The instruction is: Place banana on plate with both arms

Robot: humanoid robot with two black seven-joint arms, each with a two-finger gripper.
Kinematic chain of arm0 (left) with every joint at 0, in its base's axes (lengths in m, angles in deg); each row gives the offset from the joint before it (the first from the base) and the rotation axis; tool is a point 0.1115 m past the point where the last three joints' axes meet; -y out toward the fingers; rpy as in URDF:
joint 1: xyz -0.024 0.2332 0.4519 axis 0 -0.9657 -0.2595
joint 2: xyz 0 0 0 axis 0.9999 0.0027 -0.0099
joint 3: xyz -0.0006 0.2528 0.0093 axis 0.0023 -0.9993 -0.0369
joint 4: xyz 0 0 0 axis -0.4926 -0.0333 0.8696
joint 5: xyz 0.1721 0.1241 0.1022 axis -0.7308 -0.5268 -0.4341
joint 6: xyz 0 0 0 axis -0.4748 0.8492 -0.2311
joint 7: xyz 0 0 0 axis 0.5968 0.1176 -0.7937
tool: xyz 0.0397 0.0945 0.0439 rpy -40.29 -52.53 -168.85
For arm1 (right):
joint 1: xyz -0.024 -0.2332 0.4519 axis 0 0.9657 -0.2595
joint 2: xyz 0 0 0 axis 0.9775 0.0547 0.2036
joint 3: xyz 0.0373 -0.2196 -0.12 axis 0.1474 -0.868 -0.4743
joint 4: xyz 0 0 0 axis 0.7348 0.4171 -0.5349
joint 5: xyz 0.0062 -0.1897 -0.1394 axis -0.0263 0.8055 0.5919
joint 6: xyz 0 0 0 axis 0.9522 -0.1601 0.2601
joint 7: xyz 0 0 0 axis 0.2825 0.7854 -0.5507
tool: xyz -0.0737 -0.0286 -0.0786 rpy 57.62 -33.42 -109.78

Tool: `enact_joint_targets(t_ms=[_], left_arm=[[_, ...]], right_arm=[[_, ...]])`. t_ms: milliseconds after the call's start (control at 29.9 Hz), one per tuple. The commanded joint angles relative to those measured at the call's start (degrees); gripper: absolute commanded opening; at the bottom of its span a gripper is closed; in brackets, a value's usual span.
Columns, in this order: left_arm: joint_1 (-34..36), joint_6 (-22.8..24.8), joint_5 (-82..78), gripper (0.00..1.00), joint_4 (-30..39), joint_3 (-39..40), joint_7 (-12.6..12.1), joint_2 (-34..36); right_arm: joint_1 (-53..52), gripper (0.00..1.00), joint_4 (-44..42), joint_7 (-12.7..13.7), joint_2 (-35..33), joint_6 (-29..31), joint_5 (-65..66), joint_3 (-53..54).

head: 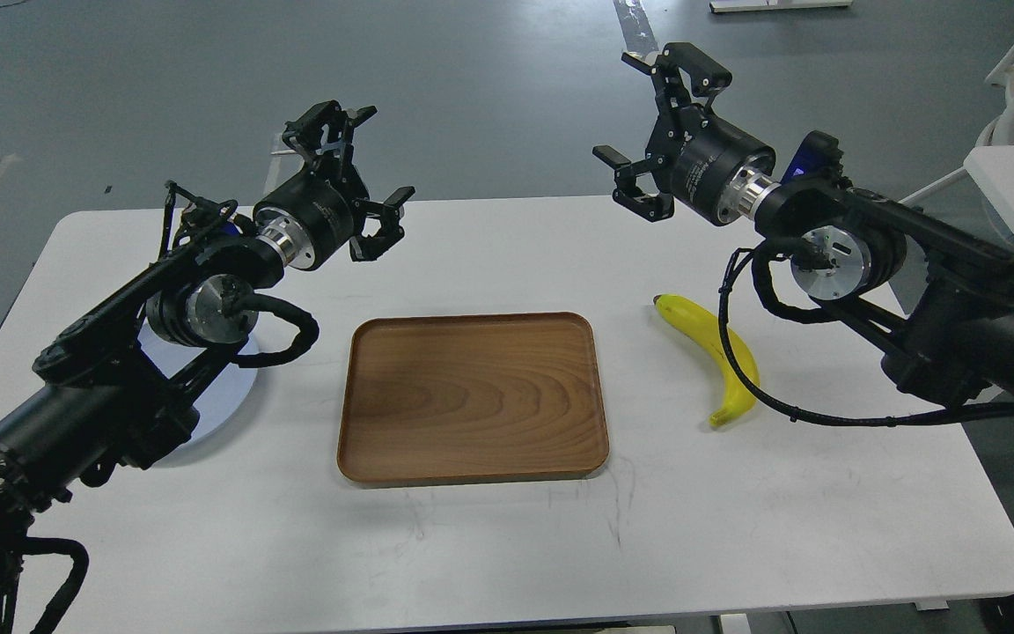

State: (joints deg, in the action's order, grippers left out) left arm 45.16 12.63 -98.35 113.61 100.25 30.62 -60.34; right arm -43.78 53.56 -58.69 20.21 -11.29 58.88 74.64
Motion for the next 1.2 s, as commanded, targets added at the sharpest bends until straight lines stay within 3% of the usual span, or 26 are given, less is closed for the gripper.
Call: enact_joint_targets(t_ms=[0,1169], left_arm=[[0.07,0.16,0.01,0.98,-0.01,0.01,0.00,0.76],[0.43,1.75,0.71,0.98,-0.01,0.00,-0.08,2.87]], right_arm=[[1.11,1.00,0.63,0.42,-0.57,1.26,-0.14,0.05],[0.67,1.00,-1.13,0.95,0.13,0.65,0.04,1.99]])
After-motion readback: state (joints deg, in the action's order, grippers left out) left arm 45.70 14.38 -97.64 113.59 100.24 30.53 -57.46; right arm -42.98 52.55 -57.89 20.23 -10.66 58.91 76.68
